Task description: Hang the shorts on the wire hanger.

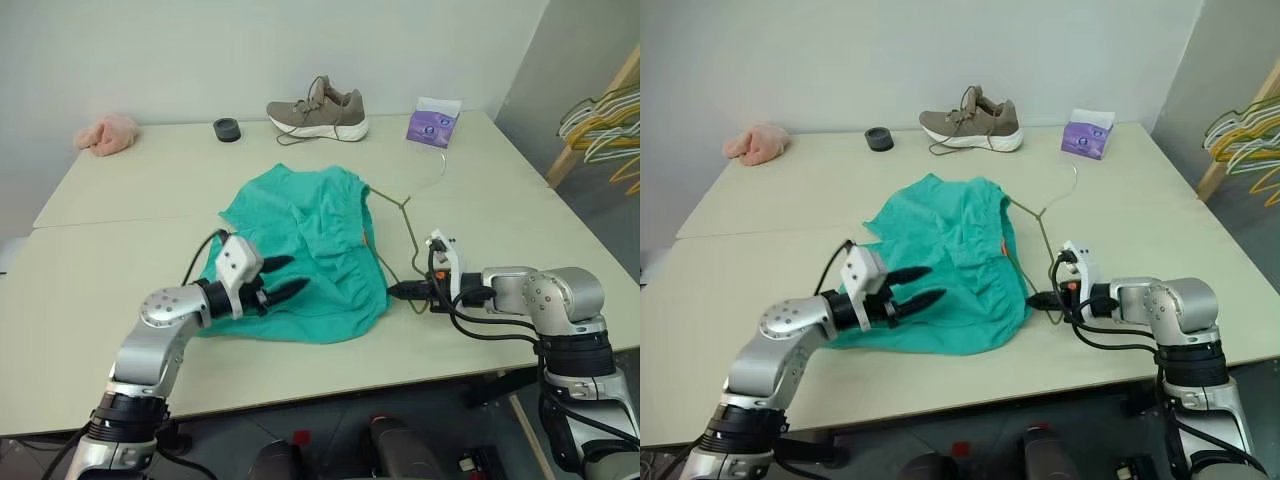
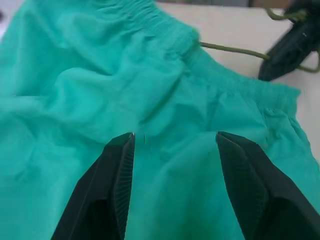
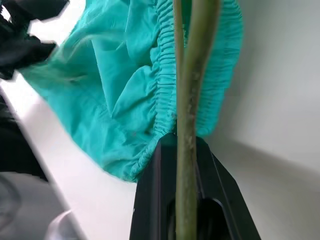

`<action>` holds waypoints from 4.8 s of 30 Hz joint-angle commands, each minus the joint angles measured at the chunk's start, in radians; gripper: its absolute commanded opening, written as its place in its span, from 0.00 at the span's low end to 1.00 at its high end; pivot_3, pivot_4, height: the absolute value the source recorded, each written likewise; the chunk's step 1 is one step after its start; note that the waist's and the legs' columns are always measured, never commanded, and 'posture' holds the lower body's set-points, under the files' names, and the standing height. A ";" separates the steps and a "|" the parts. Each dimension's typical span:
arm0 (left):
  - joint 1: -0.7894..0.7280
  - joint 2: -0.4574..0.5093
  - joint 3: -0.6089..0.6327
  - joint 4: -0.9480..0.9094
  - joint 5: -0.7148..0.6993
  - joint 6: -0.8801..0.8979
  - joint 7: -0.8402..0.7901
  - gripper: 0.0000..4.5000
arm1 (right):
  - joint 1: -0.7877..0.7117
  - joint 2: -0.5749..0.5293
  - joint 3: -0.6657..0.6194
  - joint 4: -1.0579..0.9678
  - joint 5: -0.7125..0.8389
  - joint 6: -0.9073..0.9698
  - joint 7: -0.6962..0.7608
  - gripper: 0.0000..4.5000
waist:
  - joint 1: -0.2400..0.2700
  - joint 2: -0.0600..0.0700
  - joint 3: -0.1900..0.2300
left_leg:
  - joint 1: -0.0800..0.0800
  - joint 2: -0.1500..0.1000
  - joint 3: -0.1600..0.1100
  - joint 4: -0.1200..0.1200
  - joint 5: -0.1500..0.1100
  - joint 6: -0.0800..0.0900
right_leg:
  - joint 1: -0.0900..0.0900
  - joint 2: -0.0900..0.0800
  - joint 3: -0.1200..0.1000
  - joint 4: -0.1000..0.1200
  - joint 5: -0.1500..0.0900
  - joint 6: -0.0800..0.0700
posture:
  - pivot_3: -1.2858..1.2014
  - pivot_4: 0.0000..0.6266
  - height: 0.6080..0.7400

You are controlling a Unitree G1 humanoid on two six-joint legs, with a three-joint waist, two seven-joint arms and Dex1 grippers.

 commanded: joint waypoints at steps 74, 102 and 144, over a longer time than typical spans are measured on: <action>-0.466 0.193 -0.178 0.497 0.247 -0.467 -0.456 0.00 | 0.305 -0.198 0.038 -0.322 -0.299 -0.453 0.191 0.99 | -0.039 -0.001 -0.001 | -0.012 0.001 -0.002 0.016 0.000 0.000 | -0.010 0.000 -0.001 0.015 0.004 -0.004 | 0.42 0.16 1.00; -0.433 0.193 -0.128 0.445 0.213 -0.423 -0.402 0.00 | 0.194 0.336 0.122 -0.005 -0.394 -0.491 -0.335 0.03 | -0.053 -0.003 -0.003 | -0.013 -0.001 -0.003 0.016 0.000 0.000 | -0.011 0.000 -0.002 0.015 0.003 -0.004 | 0.44 0.14 1.00; -0.303 0.431 -0.093 0.211 -0.010 0.035 -0.601 0.00 | 0.133 -0.073 0.054 0.027 -0.403 -0.676 -0.074 0.01 | -0.045 -0.002 -0.002 | -0.012 -0.001 -0.003 0.015 0.000 0.000 | -0.010 0.000 -0.001 0.014 0.003 -0.004 | 0.44 0.16 1.00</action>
